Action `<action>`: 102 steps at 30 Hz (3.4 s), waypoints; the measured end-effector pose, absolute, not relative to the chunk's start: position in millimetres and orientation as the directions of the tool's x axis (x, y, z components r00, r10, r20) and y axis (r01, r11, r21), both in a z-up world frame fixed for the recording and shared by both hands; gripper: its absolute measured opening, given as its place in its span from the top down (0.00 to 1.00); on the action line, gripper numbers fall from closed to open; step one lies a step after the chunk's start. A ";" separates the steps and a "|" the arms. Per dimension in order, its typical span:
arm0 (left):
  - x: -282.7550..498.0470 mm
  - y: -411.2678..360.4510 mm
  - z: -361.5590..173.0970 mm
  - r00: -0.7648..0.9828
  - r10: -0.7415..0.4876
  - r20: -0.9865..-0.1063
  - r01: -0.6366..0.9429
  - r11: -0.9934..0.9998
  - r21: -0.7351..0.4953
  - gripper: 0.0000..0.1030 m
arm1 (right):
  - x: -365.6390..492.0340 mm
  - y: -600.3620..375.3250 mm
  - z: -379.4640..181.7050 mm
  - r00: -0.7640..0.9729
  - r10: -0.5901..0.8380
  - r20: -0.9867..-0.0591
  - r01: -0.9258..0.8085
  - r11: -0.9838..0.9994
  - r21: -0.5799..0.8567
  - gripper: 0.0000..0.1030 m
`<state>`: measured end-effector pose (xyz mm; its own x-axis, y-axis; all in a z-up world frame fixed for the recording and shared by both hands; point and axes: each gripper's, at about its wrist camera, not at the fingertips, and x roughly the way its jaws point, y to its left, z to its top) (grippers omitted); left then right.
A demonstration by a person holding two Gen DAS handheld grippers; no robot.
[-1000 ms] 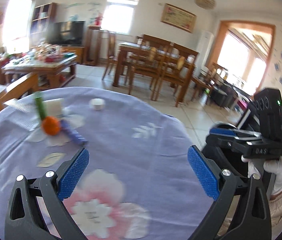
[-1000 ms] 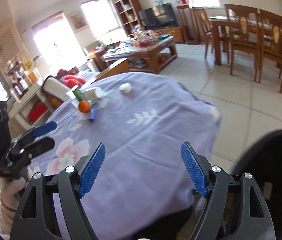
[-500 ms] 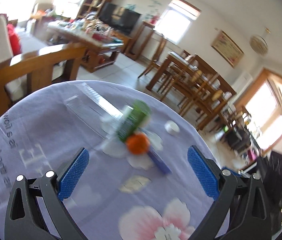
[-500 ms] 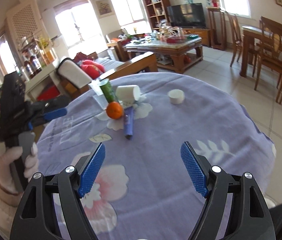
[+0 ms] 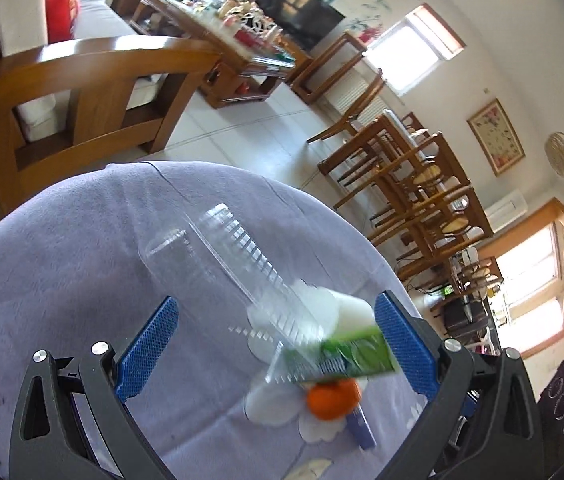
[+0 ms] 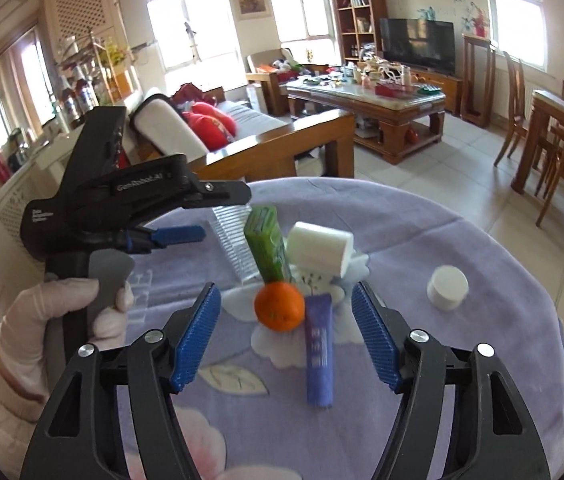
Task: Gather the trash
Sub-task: 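Move both tools back over the table toward the plastic tray and gum box, then grasp the clear plastic tray with the left tool while the right tool grasps the green gum box, then carry the tray and gum box over the black bin and open both tools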
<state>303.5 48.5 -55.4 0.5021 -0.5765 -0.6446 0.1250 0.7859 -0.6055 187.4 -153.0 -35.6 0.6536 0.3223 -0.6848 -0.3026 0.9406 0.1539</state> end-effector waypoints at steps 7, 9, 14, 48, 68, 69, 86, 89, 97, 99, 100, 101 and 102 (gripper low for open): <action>312.4 44.1 -56.2 0.508 -0.594 -0.624 0.119 0.765 -0.632 0.07 | 219.5 -133.9 -40.3 0.651 0.329 -0.684 -0.332 0.934 0.133 0.40; 310.4 40.9 -52.2 0.520 -0.591 -0.617 0.125 0.767 -0.629 0.09 | 225.1 -130.3 -44.5 0.647 0.326 -0.689 -0.338 0.933 0.125 0.49; 315.3 33.0 -56.8 0.491 -0.620 -0.612 0.130 0.747 -0.652 0.32 | 237.9 -124.1 -54.0 0.641 0.316 -0.699 -0.338 0.935 0.113 0.54; 184.3 45.2 -9.2 0.580 -0.590 -0.561 0.321 0.799 -0.509 0.97 | 135.2 -177.4 -1.4 0.721 0.433 -0.541 -0.341 0.901 0.267 0.79; 62.9 -80.1 11.4 0.490 -0.685 -0.539 0.571 0.720 -0.395 0.97 | -47.9 -307.2 16.8 0.812 0.307 -0.497 -0.175 0.940 0.294 0.79; 58.3 -89.0 12.2 0.484 -0.688 -0.540 0.585 0.714 -0.385 0.97 | -56.0 -315.1 16.0 0.815 0.299 -0.496 -0.165 0.941 0.296 0.79; 2.4 -205.8 1.4 0.360 -0.746 -0.561 0.737 0.595 -0.319 0.96 | -152.8 -429.3 1.5 0.847 0.148 -0.510 0.027 0.947 0.319 0.79; -4.9 -226.6 -4.3 0.322 -0.759 -0.566 0.759 0.564 -0.325 0.96 | -167.1 -449.9 -2.9 0.848 0.121 -0.515 0.065 0.942 0.328 0.79; -22.1 -277.1 -18.1 0.207 -0.796 -0.569 0.808 0.466 -0.359 0.96 | -204.2 -499.7 -23.1 0.829 0.047 -0.557 0.171 0.927 0.333 0.79; -25.2 -290.0 -23.0 0.175 -0.802 -0.571 0.819 0.441 -0.369 0.96 | -214.9 -512.4 -30.5 0.821 0.027 -0.570 0.205 0.918 0.338 0.79; -26.1 -296.2 -25.5 0.159 -0.804 -0.573 0.823 0.429 -0.373 0.96 | -221.0 -518.7 -34.1 0.818 0.016 -0.575 0.221 0.914 0.341 0.79; -28.0 -302.0 -27.8 0.142 -0.806 -0.574 0.827 0.416 -0.379 0.96 | -226.0 -525.7 -37.0 0.815 0.006 -0.580 0.237 0.909 0.342 0.79; -30.7 -310.9 -31.3 0.120 -0.807 -0.578 0.832 0.399 -0.384 0.96 | -228.0 -528.5 -39.5 0.812 -0.001 -0.583 0.247 0.906 0.343 0.79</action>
<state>-30.7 -310.9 -31.3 0.1203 -0.8071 -0.5780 0.8324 0.3993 -0.3842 -228.0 -528.5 -39.5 0.8121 -0.0006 -0.5835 0.2470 0.9063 0.3429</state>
